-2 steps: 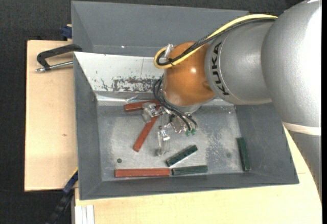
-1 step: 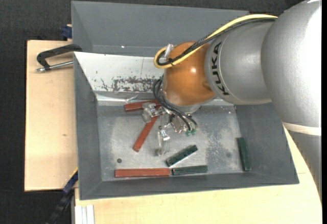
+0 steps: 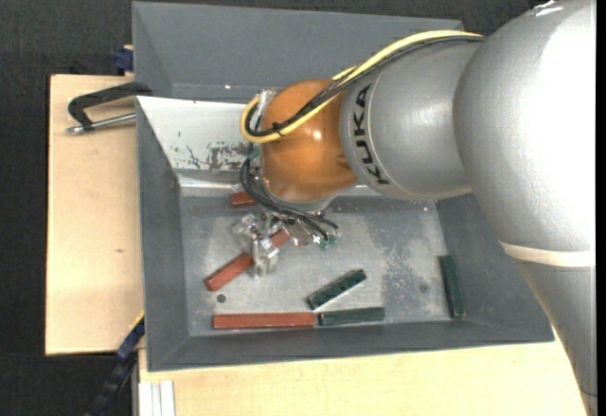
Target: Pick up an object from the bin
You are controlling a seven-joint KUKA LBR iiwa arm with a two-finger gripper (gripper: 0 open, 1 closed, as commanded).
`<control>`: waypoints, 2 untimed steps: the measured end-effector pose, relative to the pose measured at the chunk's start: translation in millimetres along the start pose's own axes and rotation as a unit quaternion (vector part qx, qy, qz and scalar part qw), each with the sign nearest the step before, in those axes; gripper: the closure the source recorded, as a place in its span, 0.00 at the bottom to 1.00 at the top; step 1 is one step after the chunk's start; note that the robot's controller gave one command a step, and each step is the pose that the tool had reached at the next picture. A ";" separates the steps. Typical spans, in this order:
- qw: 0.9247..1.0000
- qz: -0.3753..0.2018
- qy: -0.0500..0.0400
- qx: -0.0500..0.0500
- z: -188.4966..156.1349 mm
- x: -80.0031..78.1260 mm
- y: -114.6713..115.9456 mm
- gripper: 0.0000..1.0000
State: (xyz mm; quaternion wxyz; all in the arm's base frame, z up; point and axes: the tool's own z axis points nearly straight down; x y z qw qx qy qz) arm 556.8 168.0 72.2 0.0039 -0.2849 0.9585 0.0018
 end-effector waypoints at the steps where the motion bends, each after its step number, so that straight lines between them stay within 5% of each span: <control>1: 1.000 0.000 0.000 0.000 0.1 0.1 -0.3 1.00; 2: 1.000 0.018 0.001 0.001 -123.4 16.3 -38.5 1.00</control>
Offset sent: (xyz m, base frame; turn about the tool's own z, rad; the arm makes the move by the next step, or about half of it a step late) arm 0.0053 -0.0428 0.1218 0.0354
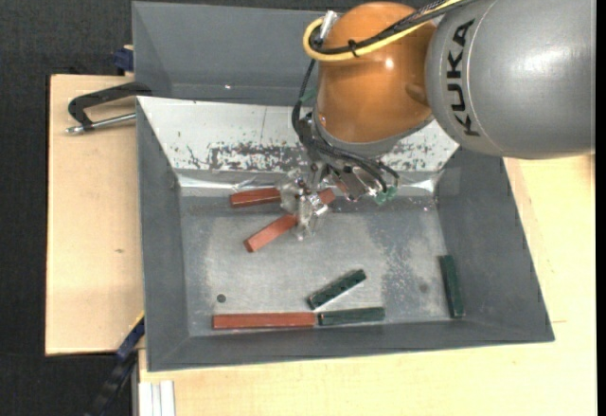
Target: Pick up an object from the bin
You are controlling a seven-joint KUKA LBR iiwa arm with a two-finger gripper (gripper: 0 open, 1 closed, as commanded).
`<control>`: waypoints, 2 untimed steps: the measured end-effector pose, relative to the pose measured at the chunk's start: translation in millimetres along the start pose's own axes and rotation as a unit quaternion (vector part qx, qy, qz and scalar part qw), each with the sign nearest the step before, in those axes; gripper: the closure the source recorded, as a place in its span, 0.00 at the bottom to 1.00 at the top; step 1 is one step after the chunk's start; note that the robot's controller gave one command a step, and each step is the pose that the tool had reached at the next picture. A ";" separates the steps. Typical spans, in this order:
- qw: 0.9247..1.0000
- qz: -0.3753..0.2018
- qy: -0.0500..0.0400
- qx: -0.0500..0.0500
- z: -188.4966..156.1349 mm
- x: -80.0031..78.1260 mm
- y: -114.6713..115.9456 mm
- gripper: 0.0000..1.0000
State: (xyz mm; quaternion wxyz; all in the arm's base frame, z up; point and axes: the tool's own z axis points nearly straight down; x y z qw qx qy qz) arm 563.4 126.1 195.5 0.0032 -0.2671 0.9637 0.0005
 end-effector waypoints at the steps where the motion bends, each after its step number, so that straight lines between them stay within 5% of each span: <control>1: 1.000 0.000 0.000 0.000 0.2 0.1 0.2 1.00; 2: 1.000 -0.014 0.005 -0.002 -33.4 12.3 -2.4 1.00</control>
Offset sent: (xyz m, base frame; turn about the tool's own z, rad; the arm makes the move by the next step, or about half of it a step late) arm -0.0245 -0.0324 0.1263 -0.0883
